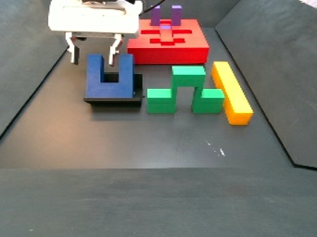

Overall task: Pick up the blue object. Move up. Place the blue object on the fixture. Regrasp the blue object. Move to above the board. Insert the blue object.
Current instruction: Regrasp the blue object.

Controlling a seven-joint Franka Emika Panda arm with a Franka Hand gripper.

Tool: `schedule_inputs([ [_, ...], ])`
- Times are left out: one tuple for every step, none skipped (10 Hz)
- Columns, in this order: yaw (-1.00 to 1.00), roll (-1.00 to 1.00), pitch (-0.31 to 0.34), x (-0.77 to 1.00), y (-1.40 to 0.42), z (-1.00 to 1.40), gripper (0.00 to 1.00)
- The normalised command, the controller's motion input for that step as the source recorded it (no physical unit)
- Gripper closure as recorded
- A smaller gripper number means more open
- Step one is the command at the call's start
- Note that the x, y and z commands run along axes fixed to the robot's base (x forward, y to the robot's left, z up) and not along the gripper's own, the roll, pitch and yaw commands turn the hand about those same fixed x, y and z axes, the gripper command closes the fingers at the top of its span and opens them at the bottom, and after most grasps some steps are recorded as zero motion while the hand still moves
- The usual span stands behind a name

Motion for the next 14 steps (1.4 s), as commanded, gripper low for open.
schedule_inputs([
  [0.13,0.39,0.0,0.03,-0.11,-0.07,0.0],
  [0.0,0.09,0.0,0.0,-0.06,0.0,0.0],
  [0.0,0.0,0.0,0.0,0.0,0.0,0.0],
  [0.0,0.0,0.0,0.0,0.0,0.0,1.0],
  [0.0,0.0,0.0,0.0,0.0,0.0,1.0],
  [0.0,0.0,0.0,0.0,0.0,0.0,1.0],
  [0.0,0.0,0.0,0.0,0.0,0.0,1.0],
  [0.0,0.0,0.0,0.0,0.0,0.0,1.0],
  [0.0,0.0,0.0,0.0,0.0,0.0,1.0],
  [0.0,0.0,0.0,0.0,0.0,0.0,1.0],
  [0.0,0.0,0.0,0.0,0.0,0.0,1.0],
  [0.0,0.0,0.0,0.0,0.0,0.0,1.0],
  [0.0,0.0,0.0,0.0,0.0,0.0,1.0],
  [0.0,0.0,0.0,0.0,0.0,0.0,1.0],
])
